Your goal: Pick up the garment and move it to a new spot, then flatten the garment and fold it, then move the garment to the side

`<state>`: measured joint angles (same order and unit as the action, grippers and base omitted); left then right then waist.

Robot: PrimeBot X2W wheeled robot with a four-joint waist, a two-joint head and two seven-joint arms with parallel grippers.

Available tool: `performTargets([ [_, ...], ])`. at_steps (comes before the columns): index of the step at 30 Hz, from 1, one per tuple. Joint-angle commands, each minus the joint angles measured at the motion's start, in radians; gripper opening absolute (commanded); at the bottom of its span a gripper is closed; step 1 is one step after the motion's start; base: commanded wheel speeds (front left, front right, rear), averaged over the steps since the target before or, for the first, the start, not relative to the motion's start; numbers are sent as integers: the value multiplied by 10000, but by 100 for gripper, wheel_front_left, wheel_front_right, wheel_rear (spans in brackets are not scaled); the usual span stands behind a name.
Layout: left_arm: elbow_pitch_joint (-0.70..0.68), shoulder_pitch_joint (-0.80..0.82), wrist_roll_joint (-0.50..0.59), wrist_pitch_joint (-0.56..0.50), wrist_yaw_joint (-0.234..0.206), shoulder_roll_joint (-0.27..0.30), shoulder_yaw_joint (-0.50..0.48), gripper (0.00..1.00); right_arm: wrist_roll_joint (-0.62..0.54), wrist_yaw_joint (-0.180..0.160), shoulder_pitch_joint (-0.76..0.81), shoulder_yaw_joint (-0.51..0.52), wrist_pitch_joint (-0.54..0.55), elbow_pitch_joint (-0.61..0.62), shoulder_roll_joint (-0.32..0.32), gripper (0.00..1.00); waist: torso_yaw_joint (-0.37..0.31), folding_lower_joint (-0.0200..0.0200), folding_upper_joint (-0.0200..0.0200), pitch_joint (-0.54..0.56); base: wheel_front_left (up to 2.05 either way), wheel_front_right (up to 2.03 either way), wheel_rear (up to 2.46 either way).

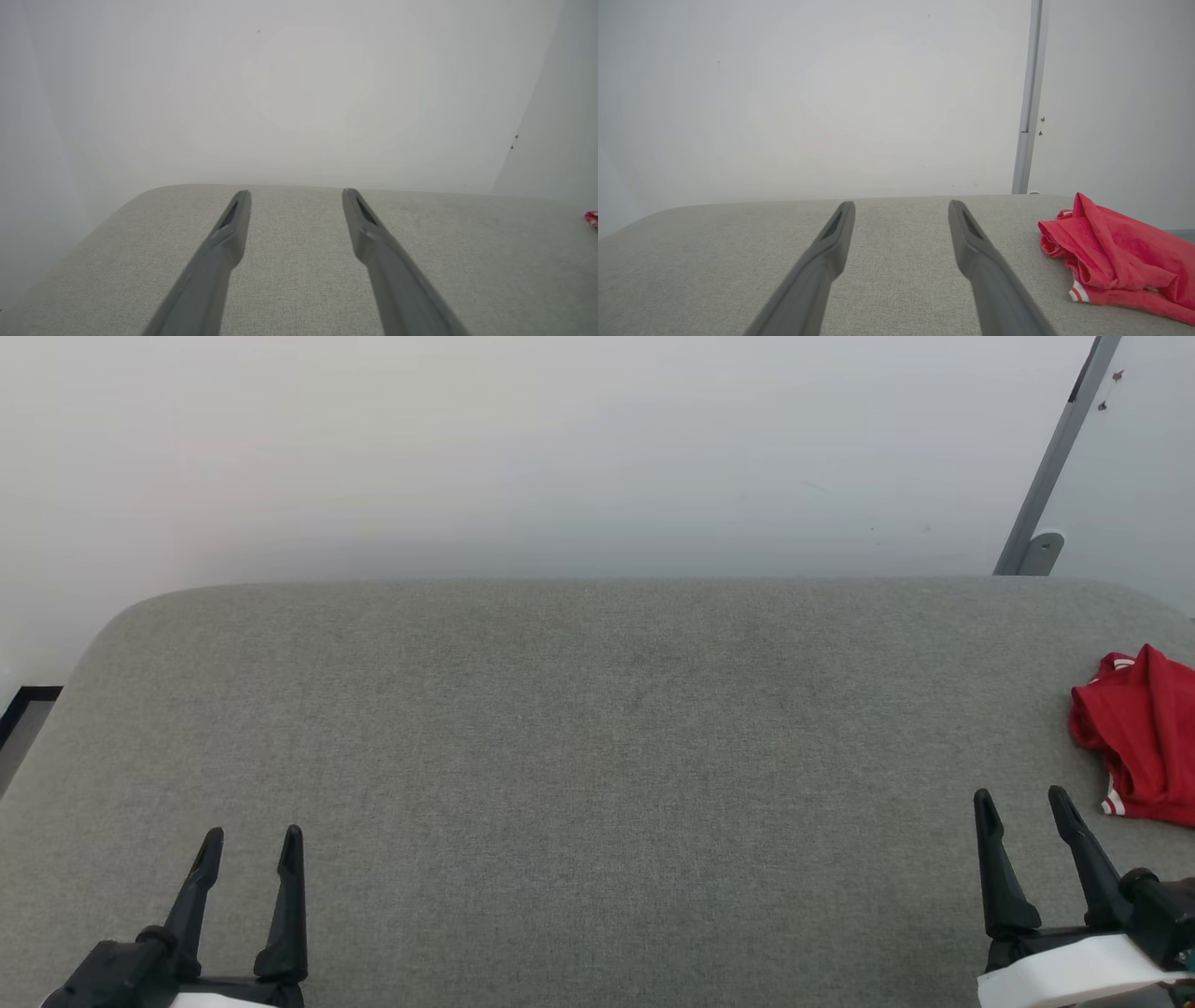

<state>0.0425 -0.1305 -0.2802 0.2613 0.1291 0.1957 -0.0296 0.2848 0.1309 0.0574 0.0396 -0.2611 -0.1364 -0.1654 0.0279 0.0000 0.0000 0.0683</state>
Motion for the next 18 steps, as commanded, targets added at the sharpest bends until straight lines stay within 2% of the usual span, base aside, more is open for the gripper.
performTargets([
  [1,18,123,-21,45,15,13,-9,100,-3,-6,21,13,-43,-19,-13,100,-8,0,0,-1,0,0,0],
  [15,112,184,-69,45,15,7,-116,100,38,-7,66,58,-45,31,-39,100,4,0,0,-41,0,0,0],
  [16,117,192,-72,45,15,4,-119,0,34,-7,64,54,-45,25,-43,0,6,0,0,-44,0,0,0],
  [18,245,-14,-23,-15,0,-84,-63,0,8,2,58,13,12,-111,23,0,4,0,0,-45,0,0,0],
])
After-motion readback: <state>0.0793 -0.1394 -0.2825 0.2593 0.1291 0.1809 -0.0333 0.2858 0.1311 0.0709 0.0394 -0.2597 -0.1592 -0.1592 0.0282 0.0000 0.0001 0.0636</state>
